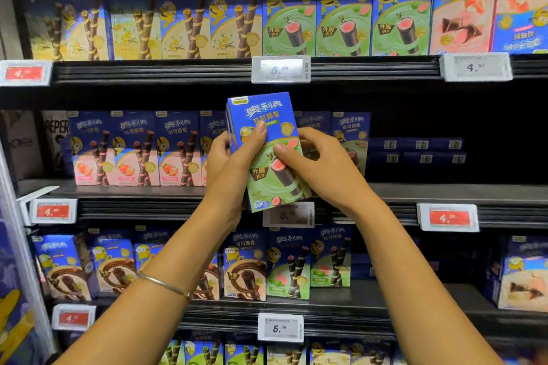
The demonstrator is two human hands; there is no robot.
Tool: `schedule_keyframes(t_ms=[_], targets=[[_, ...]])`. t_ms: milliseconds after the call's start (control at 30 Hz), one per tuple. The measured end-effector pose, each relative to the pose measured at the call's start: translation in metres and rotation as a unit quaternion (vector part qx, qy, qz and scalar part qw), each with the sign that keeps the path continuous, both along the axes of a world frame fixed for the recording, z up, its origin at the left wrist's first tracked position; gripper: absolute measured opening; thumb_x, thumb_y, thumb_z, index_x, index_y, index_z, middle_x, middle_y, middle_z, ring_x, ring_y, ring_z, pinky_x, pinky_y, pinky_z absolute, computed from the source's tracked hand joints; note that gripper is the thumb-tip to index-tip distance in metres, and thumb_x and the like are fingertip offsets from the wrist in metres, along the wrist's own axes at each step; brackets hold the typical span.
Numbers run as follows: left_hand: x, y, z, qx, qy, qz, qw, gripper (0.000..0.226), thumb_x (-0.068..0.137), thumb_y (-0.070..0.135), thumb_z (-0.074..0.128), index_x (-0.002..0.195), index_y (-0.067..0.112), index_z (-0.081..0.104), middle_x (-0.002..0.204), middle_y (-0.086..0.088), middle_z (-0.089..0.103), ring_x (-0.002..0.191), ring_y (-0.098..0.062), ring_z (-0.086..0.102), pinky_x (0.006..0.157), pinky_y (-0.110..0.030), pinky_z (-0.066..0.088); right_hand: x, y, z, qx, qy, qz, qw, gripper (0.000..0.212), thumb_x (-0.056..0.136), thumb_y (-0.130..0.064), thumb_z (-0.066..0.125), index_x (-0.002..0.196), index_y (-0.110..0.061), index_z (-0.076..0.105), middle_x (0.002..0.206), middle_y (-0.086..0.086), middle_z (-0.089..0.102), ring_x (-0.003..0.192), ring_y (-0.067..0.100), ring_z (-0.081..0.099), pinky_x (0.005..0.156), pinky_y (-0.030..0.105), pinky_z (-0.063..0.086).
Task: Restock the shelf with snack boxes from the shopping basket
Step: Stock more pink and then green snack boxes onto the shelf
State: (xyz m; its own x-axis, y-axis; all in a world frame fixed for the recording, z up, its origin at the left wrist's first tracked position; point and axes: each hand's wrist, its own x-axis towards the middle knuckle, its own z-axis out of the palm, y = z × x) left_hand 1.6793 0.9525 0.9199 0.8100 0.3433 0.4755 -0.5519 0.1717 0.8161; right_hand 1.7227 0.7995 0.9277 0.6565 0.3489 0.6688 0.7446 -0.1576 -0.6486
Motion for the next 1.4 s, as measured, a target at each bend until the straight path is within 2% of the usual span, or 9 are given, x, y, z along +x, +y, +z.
schedule_keyframes(t_ms=[67, 167, 267, 400, 567, 667, 900, 1100, 1400], targets=[[0.0, -0.004, 0.003, 0.017, 0.015, 0.022, 0.999, 0.088, 0.073, 0.071, 0.063, 0.135, 0.009, 0.058, 0.115, -0.006, 0.079, 0.097, -0.025, 0.079, 0.073, -0.036, 0.065, 0.001, -0.002, 0.0, 0.01, 0.004, -0.003, 1.0, 0.027, 0.097, -0.041, 0.065, 0.118, -0.024, 0.07, 0.108, -0.009, 0.076, 0.1, 0.008, 0.073, 0.089, 0.043, 0.06], [0.003, -0.005, 0.006, 0.056, 0.041, 0.045, 0.997, 0.103, 0.068, 0.087, 0.04, 0.136, 0.013, 0.059, 0.114, -0.005, 0.079, 0.1, -0.023, 0.078, 0.091, -0.046, 0.063, 0.004, -0.007, -0.002, 0.029, 0.016, -0.003, 0.999, 0.024, 0.098, -0.04, 0.064, 0.117, -0.025, 0.071, 0.109, -0.007, 0.076, 0.1, 0.011, 0.073, 0.086, 0.042, 0.059], [0.006, -0.004, 0.007, 0.084, 0.03, 0.066, 0.994, 0.096, 0.077, 0.08, 0.038, 0.13, 0.003, 0.062, 0.113, -0.009, 0.079, 0.101, -0.026, 0.078, 0.093, -0.048, 0.062, 0.007, -0.014, -0.007, 0.065, 0.057, 0.034, 0.996, 0.024, 0.099, -0.03, 0.066, 0.119, -0.017, 0.069, 0.109, -0.002, 0.077, 0.1, 0.016, 0.074, 0.085, 0.039, 0.06], [0.014, -0.002, 0.004, 0.089, 0.026, 0.094, 0.991, 0.06, 0.1, 0.059, 0.049, 0.122, 0.005, 0.064, 0.11, -0.006, 0.08, 0.097, -0.023, 0.078, 0.082, -0.043, 0.064, 0.01, -0.021, -0.011, 0.117, 0.09, 0.052, 0.988, 0.023, 0.097, -0.022, 0.067, 0.118, -0.011, 0.069, 0.109, 0.004, 0.077, 0.1, 0.019, 0.075, 0.085, 0.038, 0.061], [0.022, 0.005, 0.001, 0.097, 0.02, 0.111, 0.989, 0.039, 0.1, 0.044, 0.064, 0.12, 0.011, 0.067, 0.098, 0.004, 0.081, 0.082, -0.01, 0.079, 0.059, -0.022, 0.059, 0.015, -0.041, -0.005, 0.155, 0.085, 0.007, 0.984, 0.02, 0.095, -0.019, 0.07, 0.112, -0.009, 0.074, 0.101, 0.001, 0.079, 0.091, 0.013, 0.076, 0.07, 0.021, 0.058], [0.024, 0.01, 0.002, 0.083, 0.025, 0.111, 0.99, 0.037, 0.1, 0.045, 0.065, 0.115, 0.011, 0.069, 0.094, 0.003, 0.082, 0.079, -0.012, 0.079, 0.056, -0.022, 0.058, 0.021, -0.059, -0.002, 0.175, 0.086, -0.036, 0.98, 0.018, 0.093, -0.018, 0.073, 0.108, -0.008, 0.076, 0.093, -0.002, 0.08, 0.08, 0.005, 0.075, 0.061, 0.013, 0.053], [0.028, 0.007, 0.004, 0.072, 0.032, 0.101, 0.992, 0.042, 0.1, 0.049, 0.062, 0.113, 0.01, 0.069, 0.092, 0.001, 0.082, 0.077, -0.015, 0.08, 0.054, -0.023, 0.058, 0.06, -0.077, 0.001, 0.143, 0.085, -0.208, 0.964, 0.036, 0.083, -0.023, 0.083, 0.113, -0.009, 0.067, 0.103, 0.008, 0.074, 0.099, 0.023, 0.071, 0.085, 0.038, 0.057], [0.03, 0.006, 0.009, 0.058, 0.025, 0.104, 0.993, 0.043, 0.1, 0.05, 0.063, 0.115, 0.009, 0.069, 0.089, 0.002, 0.082, 0.075, -0.015, 0.079, 0.054, -0.023, 0.058, 0.085, -0.091, -0.003, 0.074, 0.088, -0.337, 0.934, 0.043, 0.082, -0.035, 0.082, 0.111, -0.009, 0.065, 0.109, 0.011, 0.069, 0.097, 0.027, 0.064, 0.075, 0.034, 0.049], [0.033, 0.007, 0.006, 0.049, 0.028, 0.095, 0.994, 0.036, 0.1, 0.051, 0.063, 0.107, 0.016, 0.069, 0.088, 0.003, 0.082, 0.076, -0.014, 0.079, 0.054, -0.024, 0.059, 0.099, -0.091, -0.004, 0.011, 0.088, -0.419, 0.904, 0.033, 0.089, -0.028, 0.073, 0.109, -0.005, 0.061, 0.115, 0.019, 0.064, 0.087, 0.03, 0.053, 0.072, 0.034, 0.044]])
